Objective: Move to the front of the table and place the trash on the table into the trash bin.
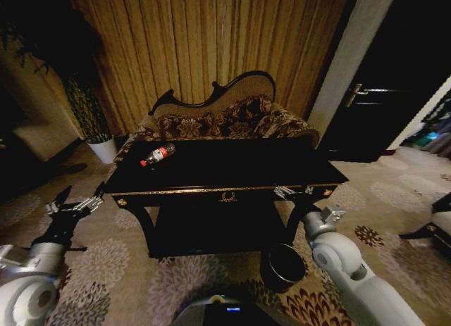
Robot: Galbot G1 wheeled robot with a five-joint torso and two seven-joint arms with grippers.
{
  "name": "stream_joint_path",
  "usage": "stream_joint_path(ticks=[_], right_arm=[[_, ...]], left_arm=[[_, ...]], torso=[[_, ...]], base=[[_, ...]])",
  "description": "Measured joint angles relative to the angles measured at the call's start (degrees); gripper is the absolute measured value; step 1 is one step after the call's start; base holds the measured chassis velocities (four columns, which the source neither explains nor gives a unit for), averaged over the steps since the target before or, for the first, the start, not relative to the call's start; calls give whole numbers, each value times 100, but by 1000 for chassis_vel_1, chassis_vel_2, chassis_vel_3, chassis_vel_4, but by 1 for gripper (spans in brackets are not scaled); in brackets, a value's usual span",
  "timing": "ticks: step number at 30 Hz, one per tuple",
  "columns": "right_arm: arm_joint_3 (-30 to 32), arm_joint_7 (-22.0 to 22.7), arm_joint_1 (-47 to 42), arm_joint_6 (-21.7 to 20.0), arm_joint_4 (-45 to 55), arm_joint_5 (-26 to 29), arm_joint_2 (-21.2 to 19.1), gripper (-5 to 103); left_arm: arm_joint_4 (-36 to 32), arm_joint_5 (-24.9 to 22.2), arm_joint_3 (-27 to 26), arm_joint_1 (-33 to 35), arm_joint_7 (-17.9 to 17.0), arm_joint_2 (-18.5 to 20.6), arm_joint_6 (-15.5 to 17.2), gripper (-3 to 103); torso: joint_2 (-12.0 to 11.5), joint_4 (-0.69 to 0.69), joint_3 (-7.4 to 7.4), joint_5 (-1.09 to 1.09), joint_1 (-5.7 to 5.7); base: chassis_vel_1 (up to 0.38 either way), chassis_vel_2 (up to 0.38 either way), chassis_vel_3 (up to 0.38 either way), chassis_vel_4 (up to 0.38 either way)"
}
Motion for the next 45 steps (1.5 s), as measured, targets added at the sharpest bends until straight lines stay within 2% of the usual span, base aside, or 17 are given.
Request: stream_joint_path(ticks=[2, 6, 25, 45], right_arm=[[11, 0, 2, 1, -15, 0, 0, 100], [13, 0, -1, 2, -19, -2, 1, 100], [-62, 8, -18, 4, -39, -48, 30, 100], [-162, 24, -42, 70, -115, -132, 97, 100]], left_arm=[[-37, 26, -8, -5, -55, 1, 138, 100], [-61, 65, -8, -14, -73, -3, 214, 100], [-15, 48, 3, -15, -77, -22, 203, 100], [129, -31, 21, -122, -94, 139, 250, 100]], torso=[[0, -1, -1, 0, -1], [0, 0, 0, 0, -2], [0, 0, 0, 0, -1], [1, 0, 0, 0, -2]], base=[[-82, 81, 78, -89], [-92, 80, 93, -92], [-104, 99, 104, -107], [-8, 8, 10, -5]])
